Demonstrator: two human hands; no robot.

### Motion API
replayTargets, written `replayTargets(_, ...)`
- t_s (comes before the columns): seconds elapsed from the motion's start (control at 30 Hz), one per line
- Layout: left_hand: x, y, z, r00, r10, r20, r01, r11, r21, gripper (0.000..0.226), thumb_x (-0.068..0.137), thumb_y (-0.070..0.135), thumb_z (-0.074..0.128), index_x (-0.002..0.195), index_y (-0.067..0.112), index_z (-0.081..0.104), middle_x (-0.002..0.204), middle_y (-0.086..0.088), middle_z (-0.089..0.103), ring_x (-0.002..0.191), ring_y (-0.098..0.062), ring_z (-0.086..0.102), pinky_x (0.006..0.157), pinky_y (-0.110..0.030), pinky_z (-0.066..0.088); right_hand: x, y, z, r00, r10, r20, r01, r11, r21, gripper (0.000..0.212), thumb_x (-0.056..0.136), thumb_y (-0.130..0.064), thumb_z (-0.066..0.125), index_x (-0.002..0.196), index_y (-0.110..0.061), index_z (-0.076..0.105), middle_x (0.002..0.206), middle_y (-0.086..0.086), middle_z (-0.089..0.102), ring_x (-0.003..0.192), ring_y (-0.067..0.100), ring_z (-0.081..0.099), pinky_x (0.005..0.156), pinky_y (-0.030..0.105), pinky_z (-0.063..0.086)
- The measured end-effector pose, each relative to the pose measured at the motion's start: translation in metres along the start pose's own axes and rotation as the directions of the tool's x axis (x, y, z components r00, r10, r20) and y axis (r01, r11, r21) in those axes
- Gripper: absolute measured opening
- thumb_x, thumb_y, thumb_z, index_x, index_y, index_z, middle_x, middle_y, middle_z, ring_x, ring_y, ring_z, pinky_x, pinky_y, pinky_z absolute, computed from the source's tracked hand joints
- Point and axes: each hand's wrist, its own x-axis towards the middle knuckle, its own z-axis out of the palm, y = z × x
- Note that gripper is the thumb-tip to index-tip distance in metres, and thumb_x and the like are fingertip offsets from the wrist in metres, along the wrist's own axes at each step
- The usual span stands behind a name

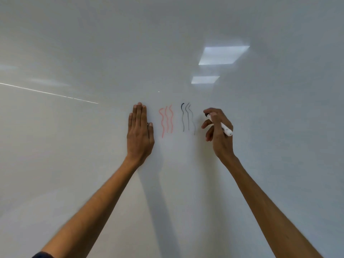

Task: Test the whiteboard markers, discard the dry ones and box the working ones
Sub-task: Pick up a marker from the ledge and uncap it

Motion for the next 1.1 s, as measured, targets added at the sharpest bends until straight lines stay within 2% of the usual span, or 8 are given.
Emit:
replayTargets(0.07, -0.001, -0.001, 0.002, 0.999, 0.02, -0.028, -0.02, 1.0, -0.005, 0.056, 0.101, 0.013, 0.036, 0.153, 0.0, 0.022, 0.162, -0.013, 0.018, 0.152, -0.022, 0.012, 0.124, -0.042, 0.013, 0.009, 0.002, 0.003, 0.999, -0.007, -0.039, 0.007, 1.0, 0.006, 0.024, 0.103, -0.025, 0.042, 0.118, -0.021, 0.06, 0.077, 0.011, 0.064, 0.048, 0.026, 0.049, 0.043, 0.026, 0.04)
replayTargets(0.13, -0.001, -0.003, 0.002, 0.998, 0.035, -0.043, -0.035, 0.999, -0.003, 0.055, 0.1, 0.013, 0.036, 0.153, 0.0, 0.024, 0.162, -0.014, 0.02, 0.152, -0.022, 0.013, 0.124, -0.042, 0.013, 0.016, 0.004, 0.006, 0.998, 0.012, -0.059, -0.012, 1.0, 0.007, 0.023, 0.099, -0.023, 0.047, 0.121, -0.018, 0.053, 0.081, 0.015, 0.063, 0.051, 0.027, 0.05, 0.044, 0.025, 0.041)
replayTargets(0.3, -0.002, -0.004, 0.003, 0.998, 0.044, -0.055, -0.043, 0.999, 0.006, 0.055, 0.1, 0.012, 0.036, 0.152, -0.001, 0.025, 0.162, -0.014, 0.021, 0.151, -0.023, 0.014, 0.124, -0.043, 0.014, 0.021, 0.012, 0.013, 0.998, 0.023, -0.061, -0.024, 1.0, -0.015, 0.018, 0.094, -0.02, 0.051, 0.107, -0.007, 0.053, 0.089, 0.02, 0.063, 0.05, 0.025, 0.052, 0.045, 0.024, 0.041)
replayTargets(0.5, -0.003, -0.003, 0.003, 0.997, 0.035, -0.062, -0.034, 0.999, 0.013, 0.054, 0.1, 0.013, 0.035, 0.152, 0.0, 0.025, 0.162, -0.013, 0.021, 0.151, -0.023, 0.014, 0.124, -0.042, 0.014, 0.018, 0.011, 0.018, 0.998, -0.042, -0.052, 0.039, 0.997, -0.062, 0.014, 0.094, -0.018, 0.049, 0.1, -0.005, 0.051, 0.075, 0.014, 0.058, 0.05, 0.027, 0.052, 0.047, 0.04, 0.044)
replayTargets(0.6, -0.004, -0.002, 0.004, 0.997, 0.034, -0.067, -0.033, 0.999, 0.016, 0.054, 0.101, 0.012, 0.035, 0.152, 0.0, 0.025, 0.161, -0.014, 0.021, 0.151, -0.023, 0.015, 0.124, -0.043, 0.014, 0.013, 0.01, 0.018, 0.999, -0.037, -0.017, 0.036, 0.996, -0.082, 0.013, 0.095, -0.018, 0.049, 0.099, -0.006, 0.051, 0.078, 0.016, 0.059, 0.052, 0.032, 0.055, 0.048, 0.039, 0.046)
replayTargets(0.73, -0.005, -0.002, 0.004, 0.997, 0.029, -0.071, -0.028, 1.0, 0.011, 0.054, 0.101, 0.012, 0.036, 0.152, 0.0, 0.025, 0.161, -0.013, 0.022, 0.151, -0.023, 0.015, 0.124, -0.043, 0.014, 0.004, 0.014, 0.013, 1.0, -0.022, 0.014, 0.023, 0.993, -0.116, 0.012, 0.097, -0.019, 0.05, 0.098, -0.007, 0.052, 0.08, 0.013, 0.063, 0.053, 0.028, 0.058, 0.05, 0.039, 0.048)
replayTargets(0.87, -0.006, -0.004, 0.005, 0.997, 0.033, -0.07, -0.032, 0.999, 0.008, 0.054, 0.101, 0.013, 0.036, 0.152, 0.0, 0.025, 0.161, -0.014, 0.022, 0.151, -0.023, 0.015, 0.123, -0.043, 0.015, -0.006, 0.016, 0.009, 1.0, 0.014, -0.017, -0.015, 0.997, -0.077, 0.012, 0.097, -0.017, 0.05, 0.097, -0.005, 0.053, 0.082, 0.01, 0.064, 0.058, 0.023, 0.058, 0.048, 0.028, 0.046)
replayTargets(1.1, -0.007, -0.005, 0.005, 0.997, 0.025, -0.068, -0.025, 1.0, 0.002, 0.054, 0.101, 0.013, 0.036, 0.152, 0.0, 0.025, 0.161, -0.013, 0.021, 0.151, -0.023, 0.014, 0.123, -0.043, 0.015, -0.029, 0.023, 0.008, 1.0, 0.03, -0.001, -0.03, 0.995, -0.095, 0.014, 0.096, -0.019, 0.05, 0.097, -0.005, 0.052, 0.079, 0.018, 0.061, 0.056, 0.036, 0.056, 0.048, 0.028, 0.046)
